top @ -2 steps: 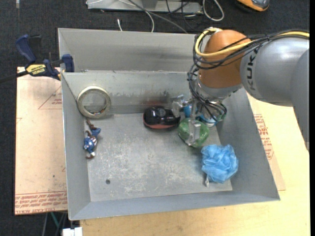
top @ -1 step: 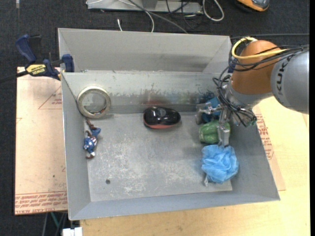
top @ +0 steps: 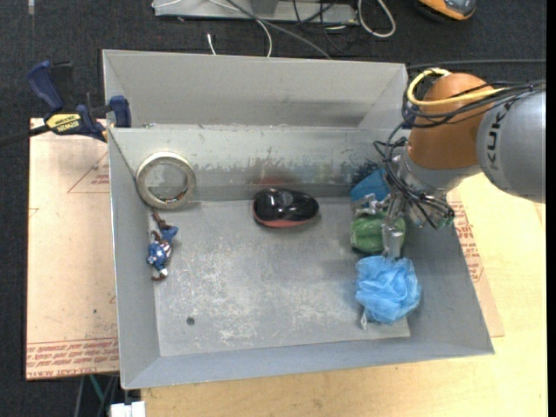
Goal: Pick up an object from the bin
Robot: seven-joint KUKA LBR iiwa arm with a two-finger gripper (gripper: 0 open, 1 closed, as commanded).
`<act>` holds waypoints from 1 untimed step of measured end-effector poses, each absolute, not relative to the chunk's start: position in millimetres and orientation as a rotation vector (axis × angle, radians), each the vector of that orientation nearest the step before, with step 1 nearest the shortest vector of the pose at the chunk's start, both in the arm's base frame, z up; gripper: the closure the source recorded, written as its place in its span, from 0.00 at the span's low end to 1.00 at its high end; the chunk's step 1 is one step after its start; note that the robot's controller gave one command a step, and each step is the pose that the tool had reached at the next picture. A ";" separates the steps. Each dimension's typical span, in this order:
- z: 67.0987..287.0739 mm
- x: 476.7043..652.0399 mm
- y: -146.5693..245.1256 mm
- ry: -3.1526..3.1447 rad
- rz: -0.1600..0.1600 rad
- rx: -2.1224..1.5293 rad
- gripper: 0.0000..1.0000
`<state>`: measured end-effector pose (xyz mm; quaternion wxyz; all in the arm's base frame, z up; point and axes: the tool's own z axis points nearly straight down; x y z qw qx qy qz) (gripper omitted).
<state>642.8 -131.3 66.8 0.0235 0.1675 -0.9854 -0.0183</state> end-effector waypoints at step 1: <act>67.1 642.8 -131.3 -3.050 -0.057 0.519 1.00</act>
Offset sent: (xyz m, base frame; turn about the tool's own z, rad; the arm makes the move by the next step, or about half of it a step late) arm 0.0001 0.0000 0.0640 0.0000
